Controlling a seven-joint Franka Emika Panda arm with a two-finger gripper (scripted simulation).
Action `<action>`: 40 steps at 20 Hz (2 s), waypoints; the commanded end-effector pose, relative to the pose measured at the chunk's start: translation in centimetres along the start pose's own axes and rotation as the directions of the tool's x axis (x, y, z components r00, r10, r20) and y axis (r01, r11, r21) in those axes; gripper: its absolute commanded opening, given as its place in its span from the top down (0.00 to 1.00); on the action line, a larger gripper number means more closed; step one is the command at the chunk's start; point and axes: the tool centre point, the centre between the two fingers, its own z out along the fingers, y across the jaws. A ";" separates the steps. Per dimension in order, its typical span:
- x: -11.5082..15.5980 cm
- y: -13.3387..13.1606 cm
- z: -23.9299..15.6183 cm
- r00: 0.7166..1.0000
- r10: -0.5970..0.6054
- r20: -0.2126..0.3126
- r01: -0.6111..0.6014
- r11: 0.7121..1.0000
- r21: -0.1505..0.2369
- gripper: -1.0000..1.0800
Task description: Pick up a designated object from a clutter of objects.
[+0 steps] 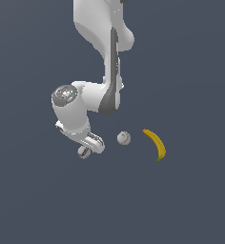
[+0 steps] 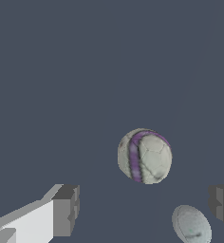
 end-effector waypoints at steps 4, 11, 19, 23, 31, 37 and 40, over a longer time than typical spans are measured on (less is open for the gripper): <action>0.6 1.6 2.0 0.998 0.059 -0.007 -0.059 0.998 -0.004 0.04; 0.6 1.7 2.5 0.998 0.063 -0.006 -0.063 0.998 -0.005 0.04; 0.6 1.8 5.9 0.998 0.066 -0.008 -0.066 0.998 -0.005 0.04; 0.6 1.8 7.1 0.998 0.067 -0.008 -0.067 0.998 -0.005 0.04; 0.7 1.8 7.3 0.998 0.067 -0.008 -0.067 0.998 -0.005 1.00; 0.7 1.8 7.3 0.998 0.067 -0.009 -0.067 0.998 -0.005 1.00; 0.6 1.8 7.1 0.998 0.067 -0.009 -0.067 0.998 -0.005 1.00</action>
